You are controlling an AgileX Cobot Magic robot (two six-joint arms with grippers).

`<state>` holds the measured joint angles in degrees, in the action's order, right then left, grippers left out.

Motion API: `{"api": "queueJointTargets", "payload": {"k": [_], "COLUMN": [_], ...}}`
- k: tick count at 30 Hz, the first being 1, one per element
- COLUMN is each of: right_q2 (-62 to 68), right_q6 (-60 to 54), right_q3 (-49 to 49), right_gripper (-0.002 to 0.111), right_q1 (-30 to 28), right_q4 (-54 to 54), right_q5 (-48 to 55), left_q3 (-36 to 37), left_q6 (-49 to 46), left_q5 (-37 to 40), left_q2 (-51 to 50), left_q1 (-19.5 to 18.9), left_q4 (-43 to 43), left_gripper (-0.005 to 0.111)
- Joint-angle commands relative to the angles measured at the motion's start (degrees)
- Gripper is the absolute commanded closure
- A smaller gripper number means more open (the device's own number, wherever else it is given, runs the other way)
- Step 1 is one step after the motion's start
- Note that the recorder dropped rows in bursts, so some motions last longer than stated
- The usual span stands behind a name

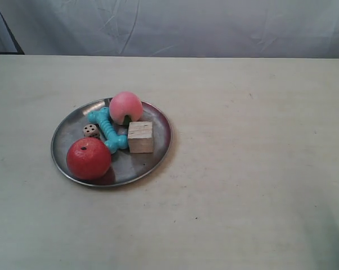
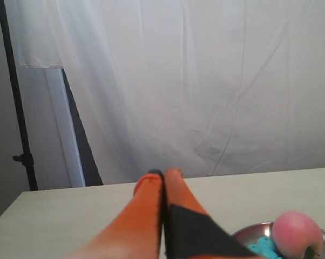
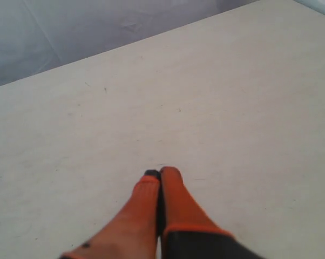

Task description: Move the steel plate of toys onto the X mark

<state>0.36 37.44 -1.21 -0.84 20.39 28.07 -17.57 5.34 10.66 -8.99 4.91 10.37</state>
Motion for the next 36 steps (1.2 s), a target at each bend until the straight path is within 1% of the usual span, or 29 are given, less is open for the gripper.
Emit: {"api": "queueJointTargets", "payload": {"k": [1, 3, 5, 9, 11, 14, 16, 22, 29, 33, 36], "right_q2": [-0.4, -0.4, -0.4, -0.4, -0.4, -0.4, -0.4, -0.4, -0.4, -0.4, -0.4], "right_q6": [0.0, 0.0, -0.8, -5.8, -6.4, -6.4, -6.4, -6.4, -6.4, -6.4, -6.4], "right_q3": [0.3, 0.3, 0.8, 1.2, 1.2, 1.2, 1.2, 1.2, 1.2, 1.2, 1.2], "right_gripper": [0.109, 0.109, 0.109, 0.109, 0.109, 0.109, 0.109, 0.109, 0.109, 0.109, 0.109], "right_q1": [-0.3, -0.3, -0.3, -0.3, -0.3, -0.3, -0.3, -0.3, -0.3, -0.3, -0.3], "right_q4": [-0.6, -0.8, 0.7, 9.4, 9.0, 5.0, 2.1, 1.9, 1.8, 1.8, 1.8], "right_q5": [-0.8, -1.7, -5.8, -15.2, -15.4, -15.2, -14.6, -14.5, -14.9, -14.9, -14.9], "left_q3": [1.3, 2.8, 5.4, 8.7, 10.2, 12.1, 13.4, 16.4, 17.6, 17.6, 17.6], "left_q6": [0.1, 0.1, 0.1, 0.1, 0.1, 0.1, 0.1, 0.1, 0.1, 0.1, 0.1], "left_q5": [-0.7, -1.5, -3.0, -2.8, -3.0, -3.0, -3.0, -2.9, -3.0, 0.8, 1.2], "left_q2": [0.4, 1.6, 3.6, 6.5, 7.3, 7.6, 7.6, 7.6, 7.6, 9.0, 9.0], "left_q1": [0.4, 0.3, 0.3, 0.3, 0.3, -0.5, -2.1, -7.3, -7.7, -7.7, -7.7], "left_q4": [-0.4, -0.2, -0.2, -0.2, -0.4, -0.5, -0.5, -0.5, -0.5, -0.3, -0.3], "left_gripper": [0.107, 0.107, 0.107, 0.107, 0.107, 0.107, 0.107, 0.107, 0.107, 0.107, 0.107]}}
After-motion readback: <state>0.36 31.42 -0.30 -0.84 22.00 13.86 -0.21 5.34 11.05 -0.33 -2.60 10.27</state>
